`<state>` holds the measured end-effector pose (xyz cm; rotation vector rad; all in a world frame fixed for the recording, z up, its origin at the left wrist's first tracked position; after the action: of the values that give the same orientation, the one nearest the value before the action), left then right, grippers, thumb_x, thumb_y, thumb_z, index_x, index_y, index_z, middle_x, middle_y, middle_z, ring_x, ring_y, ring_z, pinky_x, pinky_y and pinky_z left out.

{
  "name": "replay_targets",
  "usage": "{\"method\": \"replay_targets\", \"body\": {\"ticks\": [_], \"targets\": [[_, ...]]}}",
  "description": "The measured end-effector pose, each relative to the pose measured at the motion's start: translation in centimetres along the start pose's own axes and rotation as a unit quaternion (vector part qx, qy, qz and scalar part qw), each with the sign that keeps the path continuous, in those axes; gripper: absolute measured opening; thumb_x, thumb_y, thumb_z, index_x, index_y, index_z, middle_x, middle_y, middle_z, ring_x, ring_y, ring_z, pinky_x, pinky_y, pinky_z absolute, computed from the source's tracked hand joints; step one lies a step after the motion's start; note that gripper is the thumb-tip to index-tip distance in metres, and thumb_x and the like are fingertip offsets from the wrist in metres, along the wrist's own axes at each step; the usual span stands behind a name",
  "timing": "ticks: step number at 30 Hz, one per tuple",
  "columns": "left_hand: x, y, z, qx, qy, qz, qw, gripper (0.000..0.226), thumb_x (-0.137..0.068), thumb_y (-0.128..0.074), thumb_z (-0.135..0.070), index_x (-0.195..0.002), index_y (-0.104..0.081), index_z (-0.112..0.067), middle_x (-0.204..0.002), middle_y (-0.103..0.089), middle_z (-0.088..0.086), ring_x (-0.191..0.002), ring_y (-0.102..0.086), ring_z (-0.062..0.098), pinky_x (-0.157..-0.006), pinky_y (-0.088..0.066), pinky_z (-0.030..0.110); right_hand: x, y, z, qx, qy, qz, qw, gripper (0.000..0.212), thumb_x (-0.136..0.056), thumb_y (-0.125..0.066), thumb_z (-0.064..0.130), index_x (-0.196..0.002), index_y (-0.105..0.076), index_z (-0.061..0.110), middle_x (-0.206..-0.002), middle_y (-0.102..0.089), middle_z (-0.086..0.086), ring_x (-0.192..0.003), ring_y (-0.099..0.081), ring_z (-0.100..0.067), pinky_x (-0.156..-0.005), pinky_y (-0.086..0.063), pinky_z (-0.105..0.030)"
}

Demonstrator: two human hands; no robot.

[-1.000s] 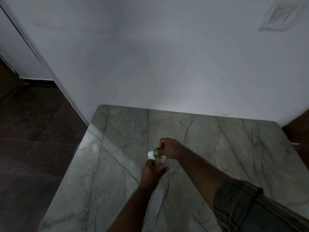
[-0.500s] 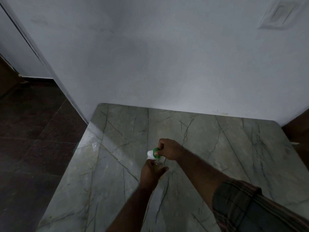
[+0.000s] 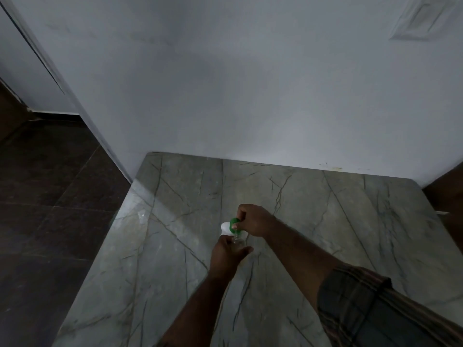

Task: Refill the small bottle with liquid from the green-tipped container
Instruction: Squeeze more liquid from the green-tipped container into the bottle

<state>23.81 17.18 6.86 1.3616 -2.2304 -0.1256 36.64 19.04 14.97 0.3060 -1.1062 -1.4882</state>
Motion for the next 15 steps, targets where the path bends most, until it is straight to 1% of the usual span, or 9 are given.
{"method": "replay_targets", "body": {"ticks": [2, 4, 6, 9, 11, 13, 15], "targets": [[-0.05, 0.0, -0.02, 0.004, 0.0, 0.0, 1.0, 0.044, -0.071, -0.086, -0.033, -0.102, -0.056, -0.023, -0.096, -0.066, -0.006, -0.084, -0.063, 0.005, -0.065, -0.048, 0.018, -0.02, 0.14, 0.11, 0.005, 0.0, 0.005, 1.0, 0.023, -0.081, -0.073, 0.029, -0.093, -0.059, 0.014, -0.095, -0.061, -0.003, -0.086, -0.054, -0.017, -0.074, -0.042, -0.031], [-0.04, 0.05, -0.08, 0.012, 0.003, -0.001, 1.0, 0.048, -0.07, -0.086, -0.032, -0.106, -0.058, -0.019, -0.099, -0.067, -0.003, -0.087, -0.065, 0.009, -0.069, -0.053, 0.023, 0.05, 0.51, 0.32, 0.01, -0.002, 0.008, 1.0, 0.026, -0.081, -0.073, 0.029, -0.097, -0.061, 0.012, -0.101, -0.064, -0.006, -0.09, -0.056, -0.018, -0.079, -0.045, -0.034], [-0.15, 0.03, -0.11, 0.011, 0.01, 0.004, 1.0, 0.05, -0.071, -0.086, -0.032, -0.109, -0.057, -0.018, -0.101, -0.067, -0.003, -0.089, -0.066, 0.01, -0.074, -0.056, 0.027, 0.05, 0.82, 0.46, 0.012, 0.0, 0.008, 1.0, 0.027, -0.082, -0.073, 0.03, -0.098, -0.062, 0.011, -0.104, -0.065, -0.007, -0.091, -0.057, -0.019, -0.081, -0.047, -0.035], [-0.35, -0.07, -0.02, 0.002, 0.009, 0.008, 1.0, 0.051, -0.071, -0.085, -0.034, -0.11, -0.057, -0.019, -0.103, -0.066, -0.004, -0.091, -0.065, 0.012, -0.079, -0.058, 0.031, 0.1, 0.75, 0.31, 0.01, -0.004, 0.01, 1.0, 0.027, -0.082, -0.073, 0.03, -0.098, -0.062, 0.012, -0.104, -0.065, -0.007, -0.091, -0.058, -0.02, -0.08, -0.046, -0.034], [-0.46, -0.03, 0.19, 0.005, 0.005, 0.0, 1.0, 0.051, -0.069, -0.087, -0.033, -0.108, -0.057, -0.018, -0.102, -0.067, -0.002, -0.089, -0.066, 0.012, -0.075, -0.058, 0.029, 0.13, 0.56, 0.27, 0.011, -0.004, 0.01, 1.0, 0.027, -0.082, -0.073, 0.031, -0.098, -0.062, 0.012, -0.104, -0.066, -0.006, -0.093, -0.059, -0.02, -0.079, -0.044, -0.033], [-0.52, -0.12, 0.61, 0.01, 0.009, -0.004, 1.0, 0.05, -0.068, -0.088, -0.032, -0.105, -0.057, -0.018, -0.1, -0.068, -0.002, -0.087, -0.066, 0.011, -0.069, -0.055, 0.025, 0.17, 0.32, 0.04, 0.008, -0.01, 0.007, 1.0, 0.026, -0.081, -0.073, 0.032, -0.096, -0.062, 0.014, -0.104, -0.066, -0.004, -0.095, -0.059, -0.021, -0.084, -0.046, -0.037], [-0.51, -0.17, 0.76, 0.013, 0.011, -0.008, 1.0, 0.05, -0.067, -0.088, -0.033, -0.103, -0.057, -0.019, -0.099, -0.068, -0.002, -0.086, -0.066, 0.01, -0.069, -0.055, 0.025, 0.25, 0.29, -0.02, 0.004, -0.011, 0.005, 1.0, 0.026, -0.081, -0.073, 0.032, -0.096, -0.062, 0.014, -0.104, -0.066, -0.004, -0.094, -0.059, -0.02, -0.084, -0.045, -0.037]]}}
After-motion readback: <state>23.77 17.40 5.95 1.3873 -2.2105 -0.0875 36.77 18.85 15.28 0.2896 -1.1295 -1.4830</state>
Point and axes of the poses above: each hand's wrist, its own x-axis away from the middle knuckle, its own y-axis out of the back of the hand, z = x × y, the point moved 10 cm from there along -x, towards the middle knuckle
